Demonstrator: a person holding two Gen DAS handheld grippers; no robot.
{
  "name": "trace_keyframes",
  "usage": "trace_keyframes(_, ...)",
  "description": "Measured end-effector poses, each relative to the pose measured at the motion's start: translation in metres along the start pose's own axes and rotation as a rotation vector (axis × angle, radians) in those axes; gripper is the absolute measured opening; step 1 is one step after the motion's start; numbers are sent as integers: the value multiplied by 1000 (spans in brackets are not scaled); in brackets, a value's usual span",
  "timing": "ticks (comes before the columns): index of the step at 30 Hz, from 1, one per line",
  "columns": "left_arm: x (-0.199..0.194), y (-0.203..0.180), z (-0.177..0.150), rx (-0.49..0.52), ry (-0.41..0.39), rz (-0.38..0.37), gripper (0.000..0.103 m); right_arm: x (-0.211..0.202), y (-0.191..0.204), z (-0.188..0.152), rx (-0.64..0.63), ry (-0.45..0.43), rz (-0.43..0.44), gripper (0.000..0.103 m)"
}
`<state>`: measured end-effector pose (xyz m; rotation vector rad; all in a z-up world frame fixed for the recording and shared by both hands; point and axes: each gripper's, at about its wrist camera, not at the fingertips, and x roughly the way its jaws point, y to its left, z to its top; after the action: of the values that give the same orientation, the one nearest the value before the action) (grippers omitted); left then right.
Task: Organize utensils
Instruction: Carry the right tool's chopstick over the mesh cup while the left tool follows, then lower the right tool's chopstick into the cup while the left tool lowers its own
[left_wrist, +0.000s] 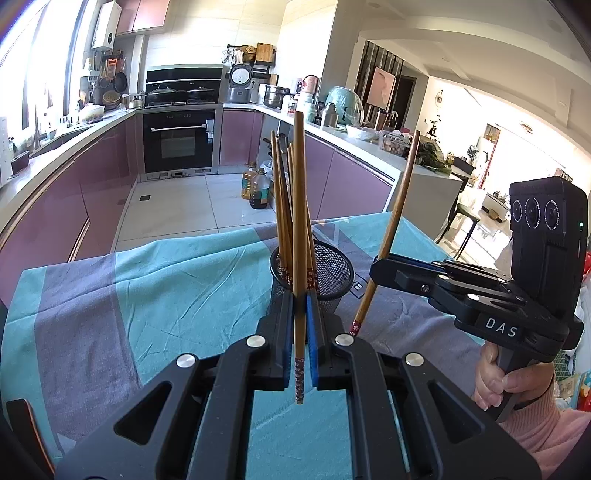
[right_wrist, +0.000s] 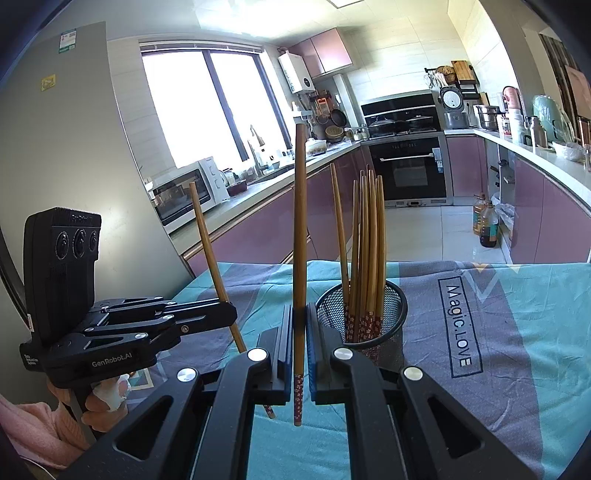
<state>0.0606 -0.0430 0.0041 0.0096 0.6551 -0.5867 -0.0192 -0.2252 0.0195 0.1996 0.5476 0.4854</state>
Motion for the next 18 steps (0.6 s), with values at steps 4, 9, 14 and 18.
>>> trace_keyframes(4, 0, 0, 3, 2, -5, -1, 7, -2, 0, 2, -5, -7, -2, 6)
trace_keyframes(9, -1, -1, 9, 0, -13, -3, 7, -3, -1, 5, -11, -13, -7, 6)
trace_keyframes(14, -2, 0, 14, -1, -23, -5, 7, -7, 0, 10, -23, -24, -13, 6)
trace_keyframes(18, -6, -1, 20, 2, -42, -7, 8, -7, 0, 15, -31, -32, -18, 6)
